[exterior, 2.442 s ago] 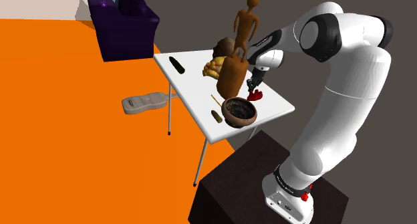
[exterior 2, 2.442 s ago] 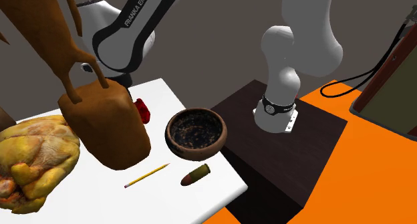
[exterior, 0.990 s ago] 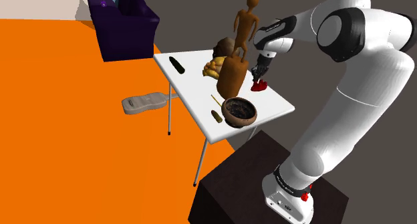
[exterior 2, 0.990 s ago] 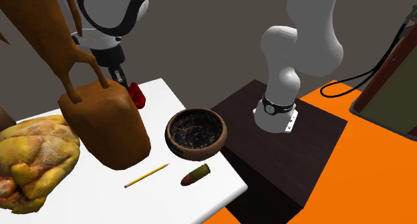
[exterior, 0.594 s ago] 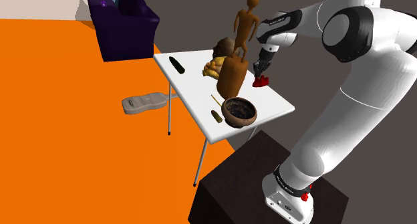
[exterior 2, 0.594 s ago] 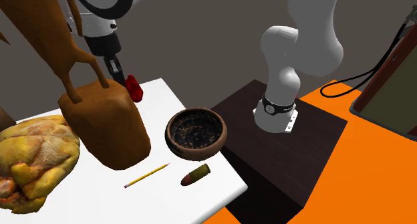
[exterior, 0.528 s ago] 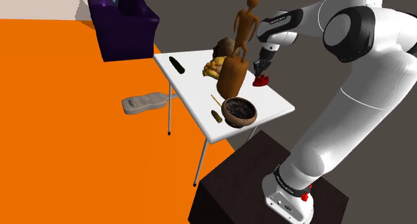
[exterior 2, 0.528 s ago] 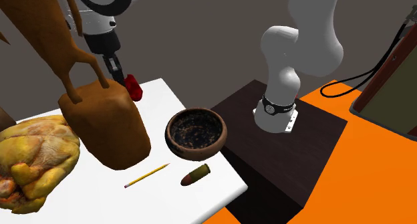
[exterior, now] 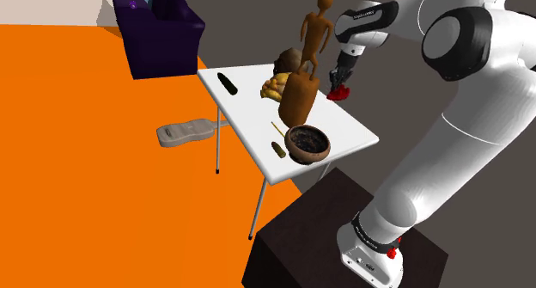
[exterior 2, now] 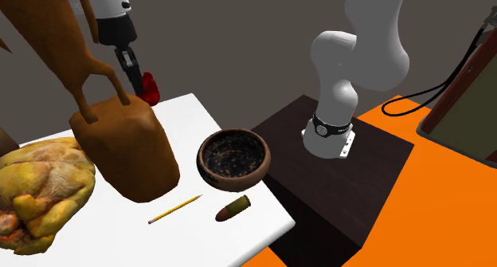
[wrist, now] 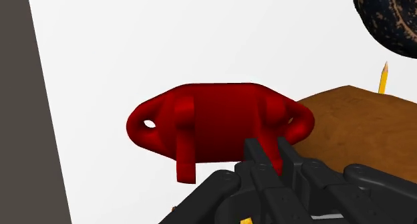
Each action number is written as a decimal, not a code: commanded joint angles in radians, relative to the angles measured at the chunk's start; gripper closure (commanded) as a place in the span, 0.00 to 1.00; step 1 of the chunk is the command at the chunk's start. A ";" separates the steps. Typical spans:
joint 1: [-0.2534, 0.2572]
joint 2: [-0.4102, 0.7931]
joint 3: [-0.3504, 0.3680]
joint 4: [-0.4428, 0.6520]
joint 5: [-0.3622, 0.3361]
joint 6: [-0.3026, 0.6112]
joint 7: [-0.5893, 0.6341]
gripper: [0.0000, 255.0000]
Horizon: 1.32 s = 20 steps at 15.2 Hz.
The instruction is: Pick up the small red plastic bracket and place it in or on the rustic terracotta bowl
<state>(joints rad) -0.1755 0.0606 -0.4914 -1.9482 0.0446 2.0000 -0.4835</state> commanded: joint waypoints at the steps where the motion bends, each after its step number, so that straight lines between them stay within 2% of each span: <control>1: 0.013 -0.037 0.008 -0.029 -0.020 -0.003 0.029 1.00; 6: 0.059 -0.203 0.067 -0.189 -0.096 0.007 0.169 1.00; 10: 0.083 -0.321 0.129 -0.296 -0.132 -0.001 0.277 1.00; 15: 0.112 -0.448 0.217 -0.404 -0.144 -0.022 0.405 1.00; 20: 0.148 -0.554 0.310 -0.485 -0.124 -0.050 0.527 1.00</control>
<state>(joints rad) -0.0349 -0.4660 -0.2017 -2.4103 -0.0839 1.9551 0.0155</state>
